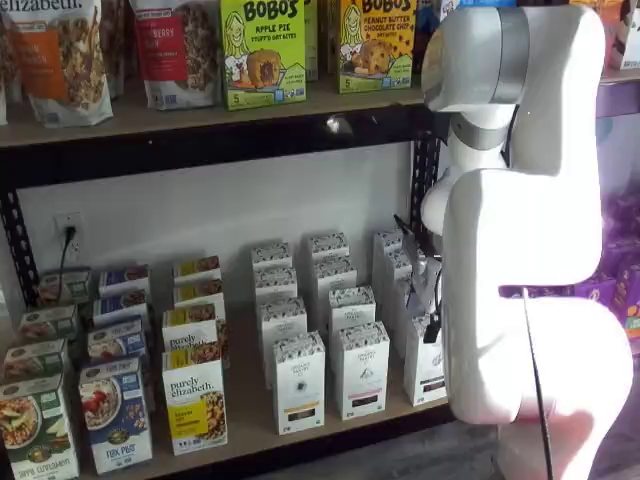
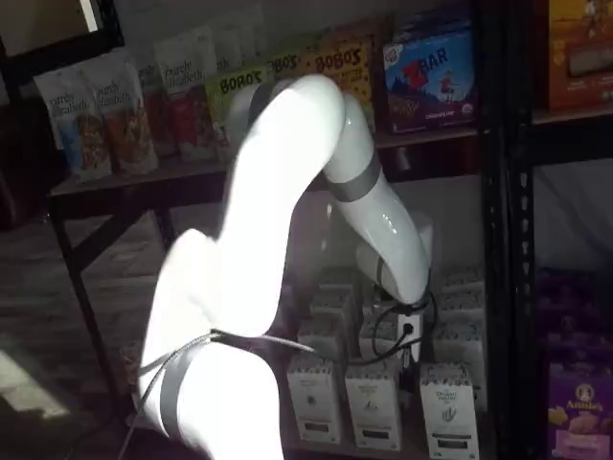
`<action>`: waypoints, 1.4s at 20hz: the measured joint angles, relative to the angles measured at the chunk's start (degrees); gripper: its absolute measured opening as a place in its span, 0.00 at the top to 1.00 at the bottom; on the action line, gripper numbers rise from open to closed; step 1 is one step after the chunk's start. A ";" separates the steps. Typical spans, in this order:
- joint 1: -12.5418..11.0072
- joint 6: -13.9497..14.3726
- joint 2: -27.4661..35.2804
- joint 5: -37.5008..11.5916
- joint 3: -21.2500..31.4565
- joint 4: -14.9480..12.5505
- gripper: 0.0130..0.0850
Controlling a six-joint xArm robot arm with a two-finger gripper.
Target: Pick up the white box with a green strip in the middle, on the bottom shelf, the sixth box from the left
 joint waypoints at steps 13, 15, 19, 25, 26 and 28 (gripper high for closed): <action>-1.62 3.09 5.40 0.88 -6.34 -5.16 0.00; -1.80 2.90 6.83 0.82 -8.04 -5.10 0.00; -2.10 3.80 9.84 1.52 -11.94 -6.34 0.00; -2.20 6.59 13.31 3.06 -16.77 -9.42 0.00; -2.17 7.32 14.01 3.05 -17.56 -10.24 0.00; -2.11 8.30 14.74 2.99 -18.38 -11.32 0.00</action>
